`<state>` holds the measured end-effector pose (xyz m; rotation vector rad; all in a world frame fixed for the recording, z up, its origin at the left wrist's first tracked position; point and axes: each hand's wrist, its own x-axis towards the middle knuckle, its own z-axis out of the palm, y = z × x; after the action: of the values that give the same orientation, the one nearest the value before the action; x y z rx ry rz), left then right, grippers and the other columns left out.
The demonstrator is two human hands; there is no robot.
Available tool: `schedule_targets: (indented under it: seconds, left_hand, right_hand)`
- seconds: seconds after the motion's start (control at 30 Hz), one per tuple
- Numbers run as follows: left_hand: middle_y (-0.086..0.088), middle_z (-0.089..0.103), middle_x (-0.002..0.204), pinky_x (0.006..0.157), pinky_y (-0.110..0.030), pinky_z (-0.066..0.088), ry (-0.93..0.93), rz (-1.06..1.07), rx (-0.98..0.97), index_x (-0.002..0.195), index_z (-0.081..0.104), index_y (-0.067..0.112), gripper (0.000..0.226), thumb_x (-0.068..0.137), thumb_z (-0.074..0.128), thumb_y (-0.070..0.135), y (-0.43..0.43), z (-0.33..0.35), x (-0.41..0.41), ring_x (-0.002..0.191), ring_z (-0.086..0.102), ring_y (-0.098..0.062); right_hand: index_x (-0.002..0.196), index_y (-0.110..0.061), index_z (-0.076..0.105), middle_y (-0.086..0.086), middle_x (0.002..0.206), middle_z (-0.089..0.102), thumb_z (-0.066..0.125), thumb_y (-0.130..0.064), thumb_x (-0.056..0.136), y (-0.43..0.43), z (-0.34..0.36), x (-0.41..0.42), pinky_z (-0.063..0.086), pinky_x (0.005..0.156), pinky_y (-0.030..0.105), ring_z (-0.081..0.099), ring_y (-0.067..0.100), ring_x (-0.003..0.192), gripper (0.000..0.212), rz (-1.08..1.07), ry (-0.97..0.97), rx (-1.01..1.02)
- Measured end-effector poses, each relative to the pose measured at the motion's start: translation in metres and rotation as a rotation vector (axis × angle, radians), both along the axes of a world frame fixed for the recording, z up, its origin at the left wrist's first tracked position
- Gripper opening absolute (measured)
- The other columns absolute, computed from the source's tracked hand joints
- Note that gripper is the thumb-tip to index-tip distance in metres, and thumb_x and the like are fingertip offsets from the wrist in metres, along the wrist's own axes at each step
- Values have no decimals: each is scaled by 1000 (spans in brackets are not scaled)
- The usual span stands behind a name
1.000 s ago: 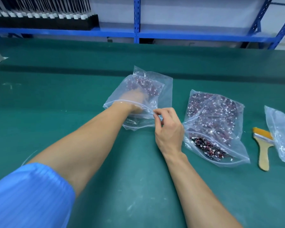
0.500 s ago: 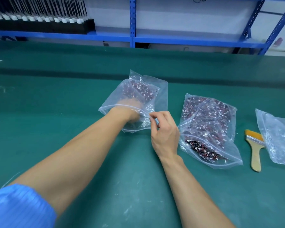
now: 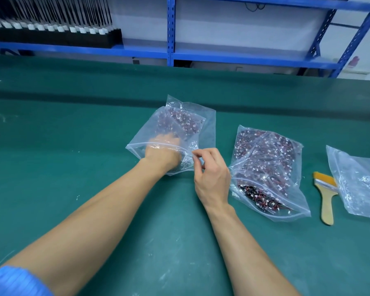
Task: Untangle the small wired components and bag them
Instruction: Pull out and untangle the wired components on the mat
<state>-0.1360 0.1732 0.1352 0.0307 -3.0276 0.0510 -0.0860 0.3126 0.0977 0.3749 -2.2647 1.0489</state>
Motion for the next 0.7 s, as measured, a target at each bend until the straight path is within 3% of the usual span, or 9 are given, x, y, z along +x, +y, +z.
schedule_targets:
  seconds: [0.17,0.3,0.43,0.53,0.6,0.7]
  left_hand:
    - [4,54,71,57,-28,40,-61,9,13,69,51,20,22,90,48,21,3,-7,6,58,49,-16]
    - [-1,60,92,65,-31,41,-6,-14,35,89,60,19,13,94,49,14,-1,-7,6,76,51,-23]
    - [-6,64,88,61,-33,42,24,10,124,84,61,16,12,89,54,7,-2,-2,8,74,54,-28]
    - [-7,67,93,64,-35,48,64,8,166,93,65,15,14,88,56,7,-5,-5,12,79,59,-28]
    - [-4,65,99,70,-36,49,106,-34,136,101,64,17,20,86,57,6,-7,-10,17,88,59,-26]
    - [-2,57,86,60,-33,39,148,-40,47,102,60,16,24,83,55,2,-6,-17,25,79,55,-27]
  right_hand:
    - [100,-14,73,-1,97,65,65,-15,96,1,0,0,52,66,42,61,23,82,8,-1,0,-3]
    - [100,-14,73,-1,97,64,65,-14,96,1,1,0,52,67,42,61,24,82,8,1,5,2]
    - [100,-14,73,-2,96,64,66,-13,95,1,1,0,51,65,39,61,23,80,8,-6,8,10]
    - [100,-15,73,-2,96,64,65,-14,96,2,1,0,50,64,37,60,22,79,8,-4,7,17]
    - [100,-15,73,-2,96,64,65,-14,96,2,2,-1,49,64,36,61,22,78,8,-7,7,21]
    - [99,-12,73,-1,96,65,65,-13,96,2,3,-2,48,64,34,62,22,77,9,-10,10,16]
